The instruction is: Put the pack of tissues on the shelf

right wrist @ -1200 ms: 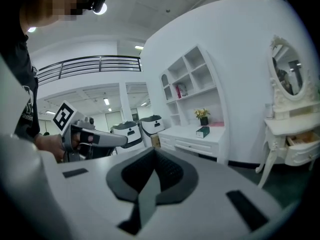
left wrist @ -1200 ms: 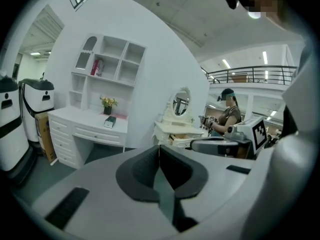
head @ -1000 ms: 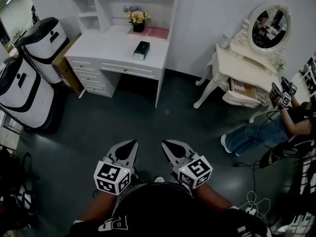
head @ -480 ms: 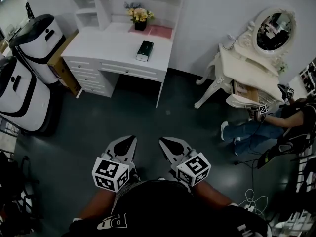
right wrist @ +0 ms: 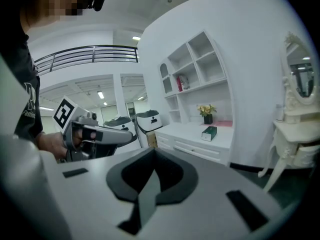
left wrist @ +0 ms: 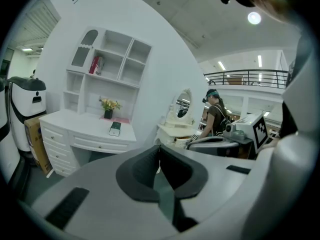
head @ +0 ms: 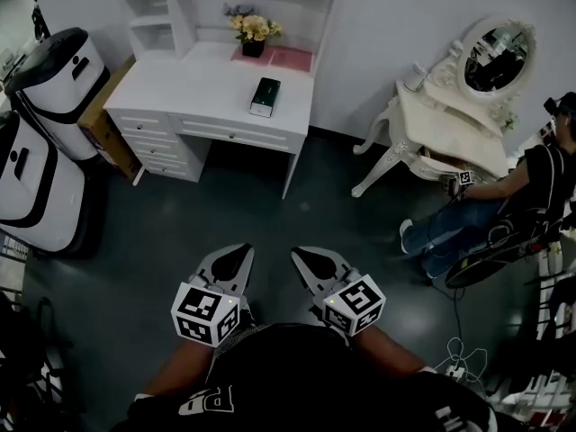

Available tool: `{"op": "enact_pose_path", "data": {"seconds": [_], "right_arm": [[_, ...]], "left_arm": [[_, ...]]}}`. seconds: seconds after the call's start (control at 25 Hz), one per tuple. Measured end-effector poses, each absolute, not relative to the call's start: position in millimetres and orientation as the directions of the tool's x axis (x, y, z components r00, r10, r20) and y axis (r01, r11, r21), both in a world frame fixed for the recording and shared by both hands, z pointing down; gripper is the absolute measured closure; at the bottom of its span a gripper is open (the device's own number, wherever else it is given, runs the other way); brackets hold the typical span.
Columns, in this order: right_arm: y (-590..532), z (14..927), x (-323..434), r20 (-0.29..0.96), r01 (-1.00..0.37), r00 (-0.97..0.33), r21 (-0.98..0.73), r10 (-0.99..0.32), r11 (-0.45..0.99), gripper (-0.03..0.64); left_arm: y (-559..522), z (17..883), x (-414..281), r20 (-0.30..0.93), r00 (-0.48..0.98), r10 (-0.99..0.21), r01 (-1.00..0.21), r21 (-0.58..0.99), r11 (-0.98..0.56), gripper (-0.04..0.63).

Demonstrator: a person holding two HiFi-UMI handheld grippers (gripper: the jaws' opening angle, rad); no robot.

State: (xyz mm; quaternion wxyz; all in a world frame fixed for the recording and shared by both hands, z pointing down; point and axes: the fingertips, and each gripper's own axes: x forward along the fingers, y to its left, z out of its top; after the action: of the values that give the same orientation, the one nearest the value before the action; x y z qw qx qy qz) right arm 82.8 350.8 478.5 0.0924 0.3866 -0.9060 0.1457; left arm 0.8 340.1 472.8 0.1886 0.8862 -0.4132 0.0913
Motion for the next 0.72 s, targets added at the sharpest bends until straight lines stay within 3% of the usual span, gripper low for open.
{"op": "enact_pose_path", "data": {"seconds": [0.72], "right_arm": [[307, 469, 1, 0.272, -0.752, -0.657, -0.165, -0.703, 0.638, 0.607]], "left_arm": [[291, 464, -80, 0.301, 0.675, -0.674, -0.737, 0.237, -0.632, 0.58]]}}
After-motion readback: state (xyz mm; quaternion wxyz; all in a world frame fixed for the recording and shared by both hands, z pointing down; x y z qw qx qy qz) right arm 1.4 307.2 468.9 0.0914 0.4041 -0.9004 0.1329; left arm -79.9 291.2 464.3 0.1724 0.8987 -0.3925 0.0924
